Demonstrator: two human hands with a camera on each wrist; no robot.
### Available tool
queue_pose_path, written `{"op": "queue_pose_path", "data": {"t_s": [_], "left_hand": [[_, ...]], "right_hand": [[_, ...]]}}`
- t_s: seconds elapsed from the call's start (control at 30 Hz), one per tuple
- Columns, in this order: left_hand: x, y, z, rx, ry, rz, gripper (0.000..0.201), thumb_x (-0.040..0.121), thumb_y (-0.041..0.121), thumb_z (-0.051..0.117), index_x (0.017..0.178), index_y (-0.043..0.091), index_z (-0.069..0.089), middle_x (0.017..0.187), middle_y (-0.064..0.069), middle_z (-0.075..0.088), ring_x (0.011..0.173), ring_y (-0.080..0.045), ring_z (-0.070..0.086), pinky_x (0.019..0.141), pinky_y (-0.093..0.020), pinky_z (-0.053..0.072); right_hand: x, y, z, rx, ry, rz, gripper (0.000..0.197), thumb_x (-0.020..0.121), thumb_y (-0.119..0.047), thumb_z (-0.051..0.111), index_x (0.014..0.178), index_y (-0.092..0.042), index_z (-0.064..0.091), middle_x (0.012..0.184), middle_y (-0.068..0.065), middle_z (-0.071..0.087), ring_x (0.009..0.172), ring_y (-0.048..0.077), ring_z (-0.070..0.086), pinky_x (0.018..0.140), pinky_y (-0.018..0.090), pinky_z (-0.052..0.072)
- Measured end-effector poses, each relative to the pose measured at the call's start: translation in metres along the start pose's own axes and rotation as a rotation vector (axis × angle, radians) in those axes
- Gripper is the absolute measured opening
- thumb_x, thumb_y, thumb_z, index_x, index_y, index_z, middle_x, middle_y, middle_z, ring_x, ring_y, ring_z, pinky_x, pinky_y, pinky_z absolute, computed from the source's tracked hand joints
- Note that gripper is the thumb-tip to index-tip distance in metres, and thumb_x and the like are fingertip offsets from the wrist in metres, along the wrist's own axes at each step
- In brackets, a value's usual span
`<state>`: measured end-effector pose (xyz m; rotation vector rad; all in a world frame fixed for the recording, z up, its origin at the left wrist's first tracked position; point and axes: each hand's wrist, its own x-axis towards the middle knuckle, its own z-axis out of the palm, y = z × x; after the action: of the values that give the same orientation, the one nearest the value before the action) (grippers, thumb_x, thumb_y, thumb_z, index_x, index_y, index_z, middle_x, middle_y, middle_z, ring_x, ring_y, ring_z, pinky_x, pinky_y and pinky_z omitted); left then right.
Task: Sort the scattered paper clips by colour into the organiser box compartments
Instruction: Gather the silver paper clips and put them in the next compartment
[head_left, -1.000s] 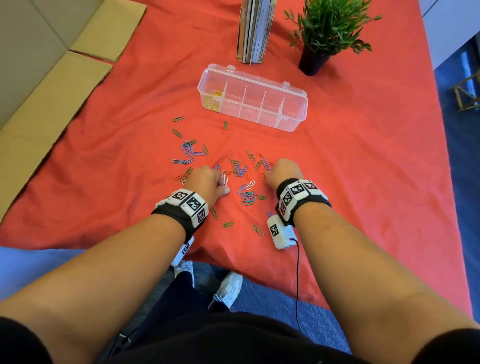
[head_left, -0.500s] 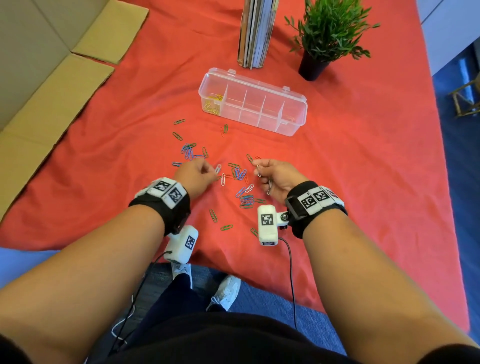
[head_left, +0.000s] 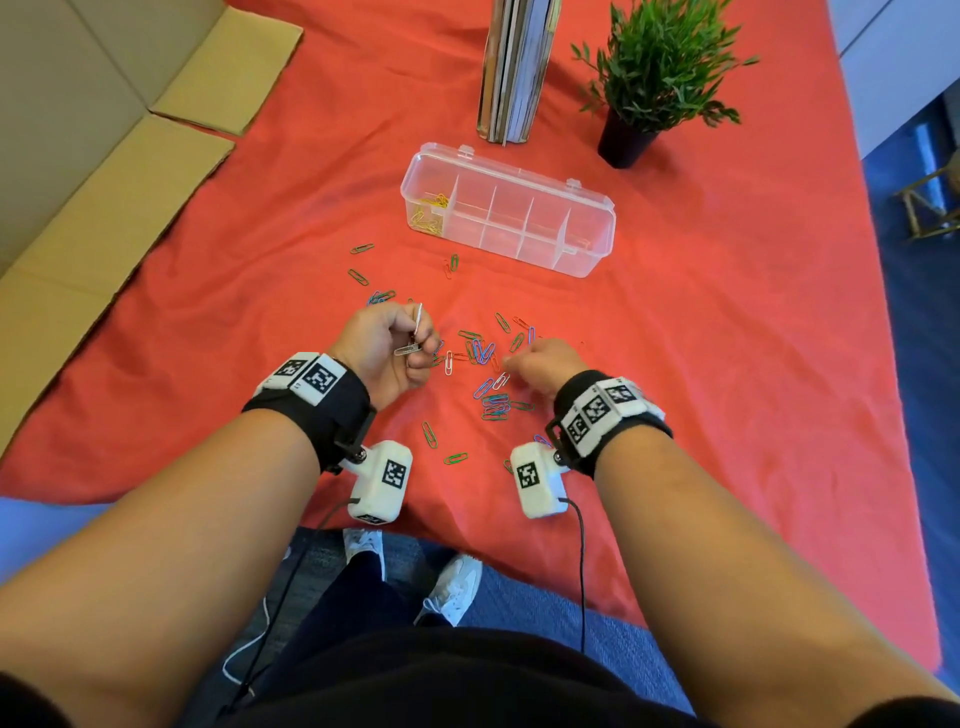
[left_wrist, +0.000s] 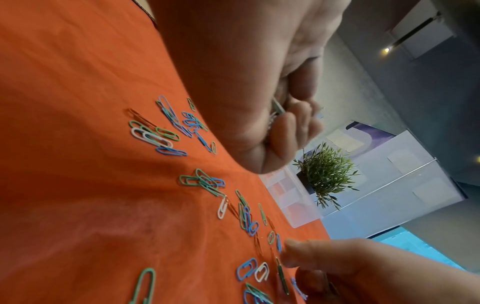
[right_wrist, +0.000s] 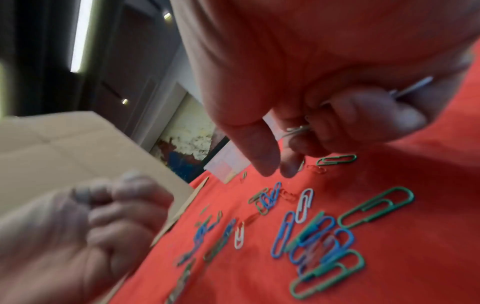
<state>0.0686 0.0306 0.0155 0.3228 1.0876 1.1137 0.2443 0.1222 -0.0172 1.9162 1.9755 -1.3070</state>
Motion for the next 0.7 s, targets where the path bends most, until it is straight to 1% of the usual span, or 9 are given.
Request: {"op": "queue_pose_path", "data": {"t_s": [0.03,0.07,0.17,0.33,0.4,0.47,0.57,0.63,0.7], "left_hand": [[0.0,0.0,0.002,-0.017,-0.024,0.017,0.008,0.06,0.018,0.037,0.056,0.013,0.042,0.059,-0.004,0.046,0.042,-0.013,0.031,0.047,-0.02,0.023],[0.0,0.0,0.004,-0.034,-0.035,0.026,0.012,0.063,0.02,0.036,0.055,0.012,0.043,0.058,-0.005,0.047,0.042,-0.013,0.032,0.048,-0.02,0.023],[0.004,-0.001,0.008,-0.062,0.011,0.014,0.034,0.082,0.026,0.033,0.056,0.01,0.047,0.059,-0.006,0.051,0.043,-0.014,0.039,0.045,-0.017,0.032],[0.011,-0.006,0.008,0.094,0.155,-0.027,0.025,0.089,0.009,0.038,0.073,0.011,0.058,0.061,-0.001,0.066,0.045,-0.004,0.056,0.04,-0.014,0.045],[0.018,-0.013,0.006,0.213,0.244,-0.058,0.023,0.087,0.005,0.041,0.078,0.013,0.06,0.063,-0.001,0.061,0.041,-0.003,0.052,0.038,-0.013,0.04],[0.026,-0.02,0.004,0.452,0.345,-0.064,0.014,0.084,0.016,0.054,0.071,0.018,0.06,0.059,0.0,0.048,0.039,-0.008,0.041,0.039,-0.014,0.03],[0.035,-0.031,0.001,1.15,0.432,0.042,0.017,0.078,0.03,0.065,0.074,0.015,0.07,0.064,-0.003,0.059,0.059,-0.019,0.055,0.056,-0.024,0.042],[0.038,-0.035,0.004,1.428,0.44,0.104,0.024,0.075,0.034,0.064,0.075,0.012,0.073,0.073,-0.009,0.069,0.075,-0.026,0.064,0.067,-0.029,0.048],[0.04,-0.037,0.01,1.557,0.444,0.146,0.029,0.073,0.035,0.063,0.074,0.008,0.072,0.078,-0.016,0.07,0.08,-0.031,0.066,0.068,-0.031,0.048]], "right_hand": [[-0.001,0.0,0.004,-0.104,0.034,-0.031,0.024,0.084,-0.027,0.058,0.064,-0.015,0.052,0.087,0.015,0.066,0.079,0.028,0.062,0.077,0.031,0.054],[-0.003,0.001,0.007,-0.188,0.069,-0.048,0.016,0.083,-0.026,0.058,0.073,-0.013,0.056,0.095,0.015,0.067,0.089,0.028,0.062,0.083,0.031,0.051],[-0.003,0.005,0.02,-0.327,0.147,-0.112,0.034,0.082,-0.022,0.058,0.112,-0.008,0.051,0.117,0.015,0.06,0.108,0.032,0.059,0.086,0.034,0.047],[-0.005,0.013,0.027,-0.432,0.165,-0.175,0.041,0.087,-0.014,0.053,0.125,-0.002,0.041,0.128,0.021,0.047,0.119,0.036,0.051,0.095,0.038,0.044],[-0.003,0.014,0.027,-0.408,0.143,-0.136,0.042,0.087,-0.014,0.053,0.125,-0.001,0.041,0.131,0.021,0.046,0.12,0.035,0.051,0.096,0.037,0.043],[-0.001,0.011,0.022,-0.407,0.112,-0.111,0.038,0.086,-0.013,0.054,0.12,-0.001,0.045,0.127,0.02,0.051,0.116,0.033,0.054,0.09,0.035,0.046],[-0.002,0.003,0.014,-0.438,0.069,-0.175,0.008,0.083,-0.012,0.053,0.085,-0.005,0.057,0.107,0.018,0.064,0.102,0.029,0.062,0.08,0.031,0.047],[0.001,0.0,0.01,-0.402,0.057,-0.187,0.024,0.082,-0.011,0.053,0.06,-0.015,0.045,0.086,0.014,0.062,0.087,0.023,0.061,0.077,0.031,0.049],[0.004,0.0,0.005,-0.164,0.038,-0.137,0.029,0.079,-0.009,0.056,0.053,-0.017,0.044,0.069,0.011,0.055,0.065,0.025,0.056,0.06,0.031,0.049]]}}
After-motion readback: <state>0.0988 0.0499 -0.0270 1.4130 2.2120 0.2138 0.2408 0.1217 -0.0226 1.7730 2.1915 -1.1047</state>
